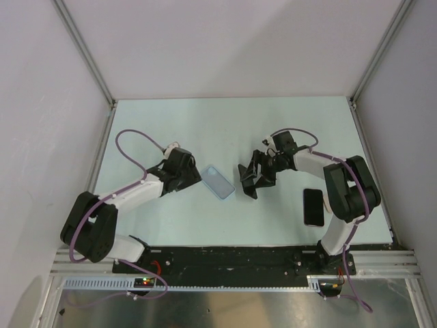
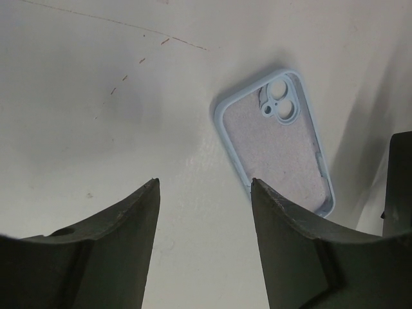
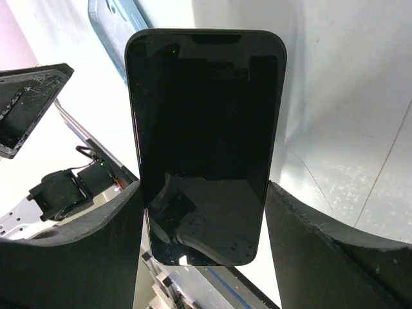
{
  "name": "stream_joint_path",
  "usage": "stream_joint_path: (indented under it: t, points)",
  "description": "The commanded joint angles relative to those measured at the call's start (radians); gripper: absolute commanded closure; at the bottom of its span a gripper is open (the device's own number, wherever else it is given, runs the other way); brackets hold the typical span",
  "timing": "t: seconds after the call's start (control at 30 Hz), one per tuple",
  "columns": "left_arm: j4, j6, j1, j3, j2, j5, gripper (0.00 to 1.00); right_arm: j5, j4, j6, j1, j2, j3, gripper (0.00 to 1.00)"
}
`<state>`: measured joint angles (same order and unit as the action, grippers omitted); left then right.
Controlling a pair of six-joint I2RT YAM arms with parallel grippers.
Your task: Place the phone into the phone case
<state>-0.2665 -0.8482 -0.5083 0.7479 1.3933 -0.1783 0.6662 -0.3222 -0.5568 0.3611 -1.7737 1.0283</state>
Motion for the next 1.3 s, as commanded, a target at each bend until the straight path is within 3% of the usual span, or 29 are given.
stream_joint_path:
  t: [0.0, 0.13, 0.27, 0.47, 0.77, 1.27]
  points:
    - [0.037, -0.001, -0.006, -0.005, -0.019, 0.004, 0.37, 0.086, 0.058, -0.025, 0.015, -0.003, 0.045, 0.63]
    - [0.037, -0.021, -0.009, 0.000, -0.024, 0.012, 0.37, 0.056, 0.051, -0.034, 0.024, 0.003, 0.049, 0.64]
    - [0.042, -0.100, -0.035, 0.009, -0.034, 0.002, 0.38, -0.119, 0.000, -0.096, 0.056, 0.026, 0.046, 0.64]
    - [0.066, -0.077, -0.196, 0.076, -0.019, -0.079, 0.38, -0.268, 0.046, -0.319, 0.119, 0.042, 0.016, 0.65]
    - [0.355, 0.007, -0.385, -0.040, -0.014, -0.115, 0.37, -0.265, 0.102, -0.518, 0.129, 0.008, 0.015, 0.64]
    - [0.561, 0.053, -0.404, -0.023, 0.141, -0.086, 0.41, -0.136, 0.142, -0.557, 0.119, -0.001, 0.015, 0.64]
